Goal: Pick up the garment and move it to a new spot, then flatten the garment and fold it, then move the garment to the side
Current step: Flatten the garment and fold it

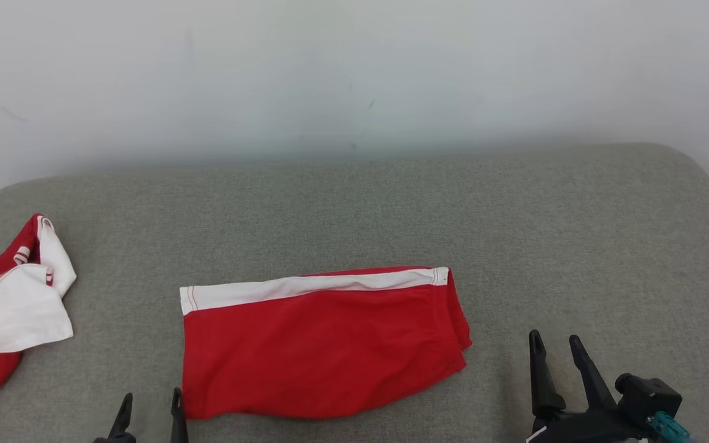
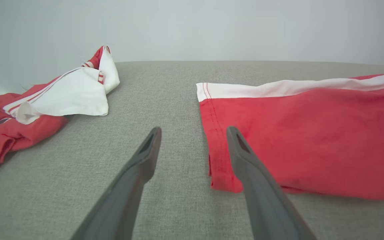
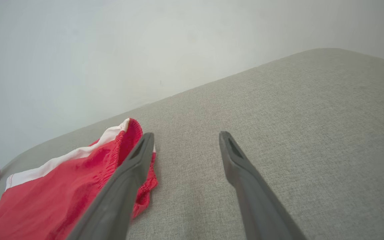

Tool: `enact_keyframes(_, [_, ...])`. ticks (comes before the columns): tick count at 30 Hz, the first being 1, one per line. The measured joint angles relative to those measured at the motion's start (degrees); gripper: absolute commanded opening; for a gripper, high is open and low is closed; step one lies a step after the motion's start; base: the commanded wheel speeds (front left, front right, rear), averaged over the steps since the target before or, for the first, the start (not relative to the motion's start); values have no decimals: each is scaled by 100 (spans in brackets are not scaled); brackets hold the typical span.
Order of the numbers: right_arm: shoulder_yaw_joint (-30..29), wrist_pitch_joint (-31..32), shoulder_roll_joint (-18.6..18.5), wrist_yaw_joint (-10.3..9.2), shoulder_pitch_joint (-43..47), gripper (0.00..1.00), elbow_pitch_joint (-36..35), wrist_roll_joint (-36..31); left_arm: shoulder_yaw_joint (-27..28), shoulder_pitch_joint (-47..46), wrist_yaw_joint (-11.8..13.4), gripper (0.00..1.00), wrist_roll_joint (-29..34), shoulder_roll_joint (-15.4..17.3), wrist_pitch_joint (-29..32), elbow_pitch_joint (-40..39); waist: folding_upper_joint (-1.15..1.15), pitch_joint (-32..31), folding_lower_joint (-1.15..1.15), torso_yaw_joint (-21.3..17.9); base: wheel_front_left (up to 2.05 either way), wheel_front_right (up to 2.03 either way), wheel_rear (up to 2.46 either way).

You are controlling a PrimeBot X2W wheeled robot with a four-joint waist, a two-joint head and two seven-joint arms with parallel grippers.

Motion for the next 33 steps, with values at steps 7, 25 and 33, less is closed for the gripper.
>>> enact_keyframes(7, [13,0,-1,0,6,100,-190,-489,202,230,-46,100,323,-74,0,-335,0,-17,0,135,0,0,0])
enact_keyframes(25, [63,0,1,0,94,100,-261,-933,194,411,-210,100,634,-203,0,-710,0,61,0,373,0,0,0])
enact_keyframes(33, [182,0,2,0,-247,100,-225,-886,21,189,-303,100,591,-258,0,-614,0,372,0,584,0,0,0])
